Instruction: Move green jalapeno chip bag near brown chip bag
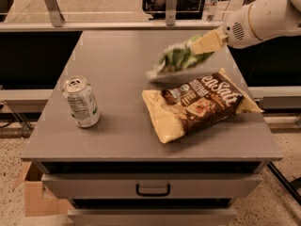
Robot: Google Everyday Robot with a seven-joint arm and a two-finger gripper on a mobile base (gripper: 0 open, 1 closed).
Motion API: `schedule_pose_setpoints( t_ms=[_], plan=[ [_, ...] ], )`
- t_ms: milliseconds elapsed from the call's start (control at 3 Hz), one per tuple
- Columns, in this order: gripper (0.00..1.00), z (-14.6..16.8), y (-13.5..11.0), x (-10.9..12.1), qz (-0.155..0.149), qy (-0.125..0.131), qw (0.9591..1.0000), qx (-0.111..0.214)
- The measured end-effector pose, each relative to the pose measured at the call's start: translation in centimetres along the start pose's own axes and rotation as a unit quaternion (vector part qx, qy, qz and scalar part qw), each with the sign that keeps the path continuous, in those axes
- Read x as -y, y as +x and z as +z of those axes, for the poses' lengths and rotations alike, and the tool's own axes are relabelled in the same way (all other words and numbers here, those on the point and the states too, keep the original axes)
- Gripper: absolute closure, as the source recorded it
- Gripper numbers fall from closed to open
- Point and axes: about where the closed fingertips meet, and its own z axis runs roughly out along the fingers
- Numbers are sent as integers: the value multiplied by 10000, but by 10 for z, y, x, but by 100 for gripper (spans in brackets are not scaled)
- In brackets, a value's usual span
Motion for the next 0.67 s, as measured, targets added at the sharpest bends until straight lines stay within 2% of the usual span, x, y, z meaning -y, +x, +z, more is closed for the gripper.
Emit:
schedule_pose_setpoints(
  t_ms=[333, 667],
  plan=[
    [1, -8, -1, -9, 74, -117, 9999, -20],
    [0, -10, -4, -18, 131, -429, 9990, 7]
  ],
)
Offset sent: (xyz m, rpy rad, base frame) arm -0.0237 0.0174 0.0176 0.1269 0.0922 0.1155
